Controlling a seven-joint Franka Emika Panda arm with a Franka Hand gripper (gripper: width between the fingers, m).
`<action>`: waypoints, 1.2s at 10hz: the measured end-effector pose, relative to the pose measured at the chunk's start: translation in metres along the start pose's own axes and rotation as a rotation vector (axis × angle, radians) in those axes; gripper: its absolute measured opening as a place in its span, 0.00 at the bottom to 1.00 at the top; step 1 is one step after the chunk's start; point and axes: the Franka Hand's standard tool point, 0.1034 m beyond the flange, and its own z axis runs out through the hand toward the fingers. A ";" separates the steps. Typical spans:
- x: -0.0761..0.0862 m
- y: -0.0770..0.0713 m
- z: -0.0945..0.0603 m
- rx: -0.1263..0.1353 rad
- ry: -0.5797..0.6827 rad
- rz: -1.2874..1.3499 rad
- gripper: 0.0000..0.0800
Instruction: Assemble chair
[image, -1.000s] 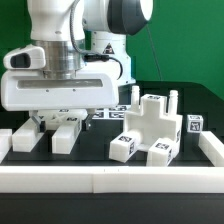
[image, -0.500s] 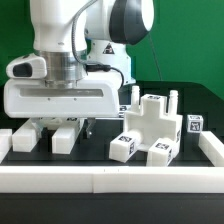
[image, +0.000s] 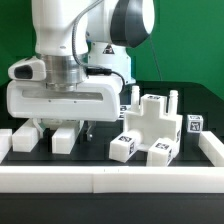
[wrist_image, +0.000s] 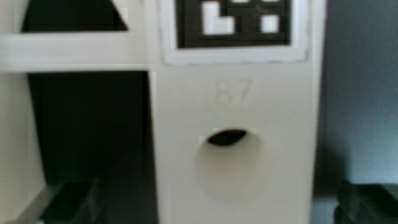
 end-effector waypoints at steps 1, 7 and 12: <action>-0.001 0.002 0.000 0.000 -0.001 -0.014 0.65; -0.002 0.004 0.001 -0.006 0.007 -0.063 0.36; 0.005 0.000 -0.027 0.016 0.023 -0.067 0.36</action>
Offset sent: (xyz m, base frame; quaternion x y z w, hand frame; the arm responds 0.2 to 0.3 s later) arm -0.0096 0.0050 -0.0038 0.0018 0.0188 -0.0464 0.9987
